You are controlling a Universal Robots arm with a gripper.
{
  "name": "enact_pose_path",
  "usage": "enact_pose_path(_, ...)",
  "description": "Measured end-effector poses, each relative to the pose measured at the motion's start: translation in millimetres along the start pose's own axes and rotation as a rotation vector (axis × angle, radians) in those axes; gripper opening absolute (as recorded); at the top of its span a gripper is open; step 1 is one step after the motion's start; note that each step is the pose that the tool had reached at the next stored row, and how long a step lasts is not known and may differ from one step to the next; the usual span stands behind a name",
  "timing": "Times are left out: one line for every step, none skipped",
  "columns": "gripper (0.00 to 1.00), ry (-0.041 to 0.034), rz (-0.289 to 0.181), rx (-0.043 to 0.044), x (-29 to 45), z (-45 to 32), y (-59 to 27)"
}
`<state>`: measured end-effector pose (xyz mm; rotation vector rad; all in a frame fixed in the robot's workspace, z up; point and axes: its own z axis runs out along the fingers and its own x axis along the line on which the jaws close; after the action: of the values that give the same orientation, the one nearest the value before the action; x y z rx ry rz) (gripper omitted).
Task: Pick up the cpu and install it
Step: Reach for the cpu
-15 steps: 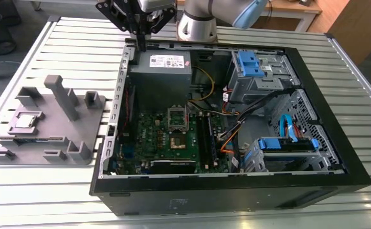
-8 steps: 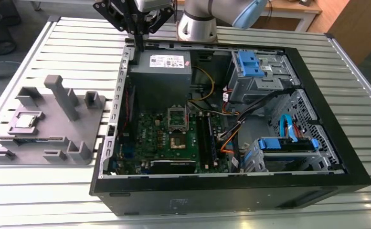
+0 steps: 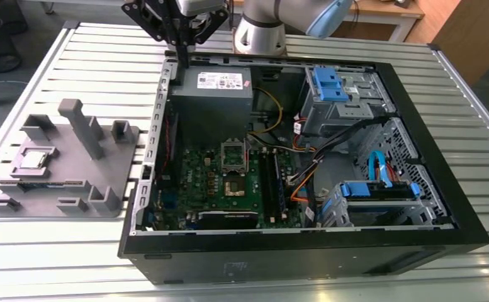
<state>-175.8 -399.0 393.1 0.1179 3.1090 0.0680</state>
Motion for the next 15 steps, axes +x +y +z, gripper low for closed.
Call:
enact_pose_path(0.11, 0.0001, 0.000, 0.0001, 0.7, 0.0, 0.0)
enact_pose_path(0.11, -0.0001, 0.000, 0.0000, 1.7, 0.0, -0.1)
enact_pose_path(0.11, 0.0000, 0.000, 0.0000, 2.9, 0.0, -0.2)
enact_pose_path(0.11, 0.0000, 0.000, 0.0000, 4.4, -0.1, -0.3)
enact_pose_path(0.11, 0.0000, 0.000, 0.0000, 5.7, -0.1, -0.4)
enact_pose_path(0.11, 0.0000, 0.000, 0.0000, 7.1, -0.1, -0.5)
enact_pose_path(0.11, 0.0000, 0.000, 0.0000, 8.9, -0.2, -0.6)
enact_pose_path(0.11, 0.0000, 0.000, 0.0000, 10.7, -0.2, -0.8)
enact_pose_path(0.11, -0.0001, 0.000, 0.0000, 12.7, -0.2, -0.9)
enact_pose_path(0.11, 0.0000, 0.000, -0.0001, 14.9, -0.2, -1.1)
enact_pose_path(0.11, 0.0000, 0.000, 0.0000, 16.9, -0.3, -1.2)
enact_pose_path(0.11, 0.0000, 0.000, 0.0000, 18.8, -0.4, -1.4)
enact_pose_path(0.11, 0.0000, 0.000, 0.0000, 20.7, -0.4, -1.5)
enact_pose_path(0.11, 0.0000, 0.000, 0.0000, 22.6, -0.4, -1.7)
enact_pose_path(0.11, -0.0001, 0.000, -0.0001, 24.8, -0.5, -1.9)
